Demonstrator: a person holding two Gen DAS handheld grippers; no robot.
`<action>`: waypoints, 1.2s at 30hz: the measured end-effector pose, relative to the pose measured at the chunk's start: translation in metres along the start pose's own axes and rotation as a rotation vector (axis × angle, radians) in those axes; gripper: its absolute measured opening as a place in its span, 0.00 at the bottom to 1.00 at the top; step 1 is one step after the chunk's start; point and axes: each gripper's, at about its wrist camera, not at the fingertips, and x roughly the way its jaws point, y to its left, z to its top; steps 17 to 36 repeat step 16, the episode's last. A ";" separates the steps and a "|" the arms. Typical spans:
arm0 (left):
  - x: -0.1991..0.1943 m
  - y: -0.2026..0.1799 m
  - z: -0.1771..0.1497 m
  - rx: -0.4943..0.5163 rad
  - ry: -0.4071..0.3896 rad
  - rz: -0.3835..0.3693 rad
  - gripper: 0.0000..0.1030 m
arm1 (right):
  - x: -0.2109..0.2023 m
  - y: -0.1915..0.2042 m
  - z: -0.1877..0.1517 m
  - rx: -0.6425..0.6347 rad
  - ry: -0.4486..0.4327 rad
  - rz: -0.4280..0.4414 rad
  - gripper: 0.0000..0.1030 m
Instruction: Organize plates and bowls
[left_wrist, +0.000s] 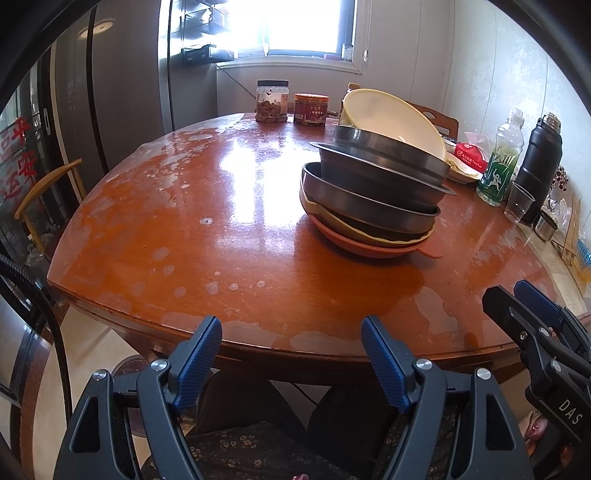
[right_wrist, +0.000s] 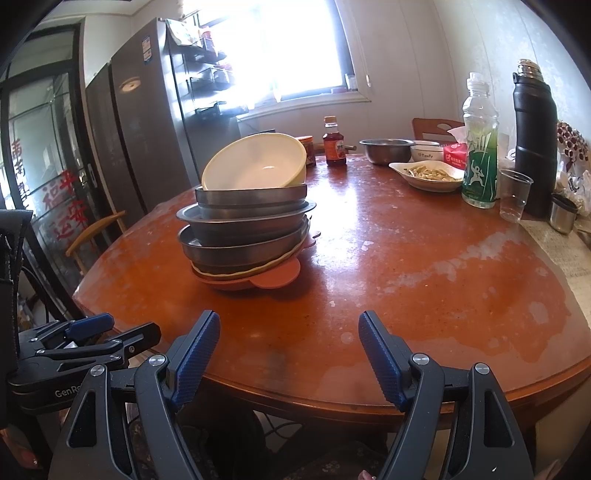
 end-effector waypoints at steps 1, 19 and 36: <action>0.000 0.000 0.000 0.000 0.000 0.001 0.75 | 0.000 0.000 0.000 0.000 -0.001 0.000 0.76; 0.002 0.000 0.002 0.015 0.001 0.008 0.75 | 0.000 -0.002 -0.001 0.010 0.004 -0.002 0.76; 0.002 0.000 0.002 0.015 0.001 0.008 0.75 | 0.000 -0.002 -0.001 0.010 0.004 -0.002 0.76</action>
